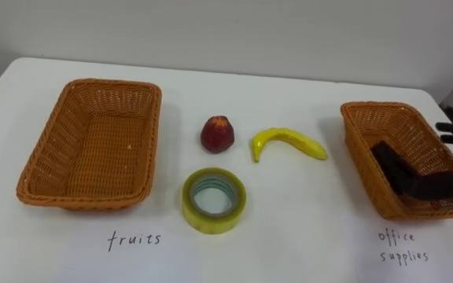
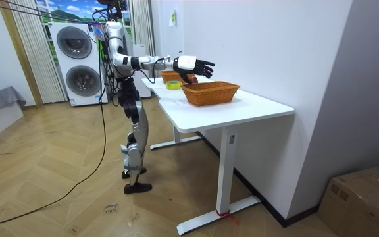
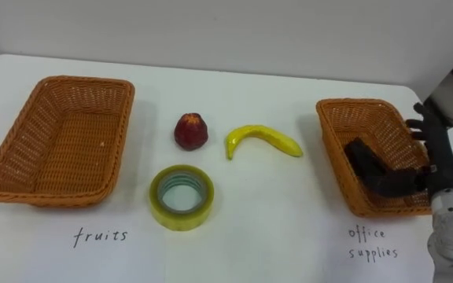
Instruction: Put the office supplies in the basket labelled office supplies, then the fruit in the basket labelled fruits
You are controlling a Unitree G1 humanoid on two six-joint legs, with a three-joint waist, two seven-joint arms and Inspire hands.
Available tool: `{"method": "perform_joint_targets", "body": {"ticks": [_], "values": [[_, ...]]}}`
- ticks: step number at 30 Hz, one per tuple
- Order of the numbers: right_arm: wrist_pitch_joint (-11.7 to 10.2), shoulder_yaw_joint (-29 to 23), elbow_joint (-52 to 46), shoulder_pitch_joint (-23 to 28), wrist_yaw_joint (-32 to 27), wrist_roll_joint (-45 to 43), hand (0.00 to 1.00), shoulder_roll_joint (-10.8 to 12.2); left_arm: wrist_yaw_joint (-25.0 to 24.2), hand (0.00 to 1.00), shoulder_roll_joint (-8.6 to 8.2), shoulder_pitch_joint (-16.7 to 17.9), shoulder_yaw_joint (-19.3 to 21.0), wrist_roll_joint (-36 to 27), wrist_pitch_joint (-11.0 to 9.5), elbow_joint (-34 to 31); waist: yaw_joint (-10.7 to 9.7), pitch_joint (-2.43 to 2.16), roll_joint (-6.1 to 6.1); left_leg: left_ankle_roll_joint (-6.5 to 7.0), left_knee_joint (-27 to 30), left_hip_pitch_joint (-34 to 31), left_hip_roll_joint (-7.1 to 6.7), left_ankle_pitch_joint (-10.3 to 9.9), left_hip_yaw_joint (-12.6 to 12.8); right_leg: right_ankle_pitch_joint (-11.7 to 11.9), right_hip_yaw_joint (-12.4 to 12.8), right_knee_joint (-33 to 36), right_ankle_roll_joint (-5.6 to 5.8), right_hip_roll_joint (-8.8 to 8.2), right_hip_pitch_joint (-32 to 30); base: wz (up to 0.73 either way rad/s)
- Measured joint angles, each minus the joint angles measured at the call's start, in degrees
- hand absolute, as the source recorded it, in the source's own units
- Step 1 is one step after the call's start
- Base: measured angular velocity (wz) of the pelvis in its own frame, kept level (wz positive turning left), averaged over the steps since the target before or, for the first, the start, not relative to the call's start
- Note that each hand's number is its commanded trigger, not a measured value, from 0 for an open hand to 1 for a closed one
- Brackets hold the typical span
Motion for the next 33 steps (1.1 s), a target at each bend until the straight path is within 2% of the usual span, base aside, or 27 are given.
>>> {"method": "perform_joint_targets", "body": {"ticks": [11, 24, 27, 33], "values": [[0.0, 0.0, 0.0, 0.0, 0.0, 0.0, 0.0, 0.0, 0.0, 0.0, 0.0, 0.0, 0.0, 0.0, 1.0, -0.1, 0.0, -0.04, -0.01, 0.0, 0.1, 0.0, 0.0, 0.0, 0.0, 0.0, 0.0, 0.0, 0.0, -0.01, 0.1, 0.0], [0.0, 0.0, 0.0, 0.0, 0.0, -0.1, 0.0, 0.0, 0.9, 0.0, -0.01, 0.0, -0.1, -0.1, 1.0, -0.2, 0.0, -0.06, 0.1, 0.0, 0.0, 0.0, 0.0, 0.0, 0.0, 0.0, 0.0, 0.0, 0.0, -0.01, -0.1, 0.0], [0.0, 0.0, -0.1, 0.0, 0.0, -0.1, 0.0, 0.0, 0.9, 0.0, -0.01, 0.0, 0.0, -0.3, 1.0, -0.2, 0.0, -0.23, -0.13, 0.0, 0.0, 0.1, 0.02, 0.0, 0.0, 0.0, 0.0, 0.1, 0.0, 0.0, 0.0, 0.0], [0.1, 0.0, -5.6, -0.1, -1.4, 0.5, 0.0, 0.0, 1.2, 0.0, 0.0, -0.2, 0.0, -0.4, 0.4, 0.4, -0.1, -0.2, -0.22, 0.0, 0.1, 0.1, 0.03, 0.0, 0.0, 0.0, 0.1, 0.1, 0.0, -0.02, -0.1, 0.0]]}}
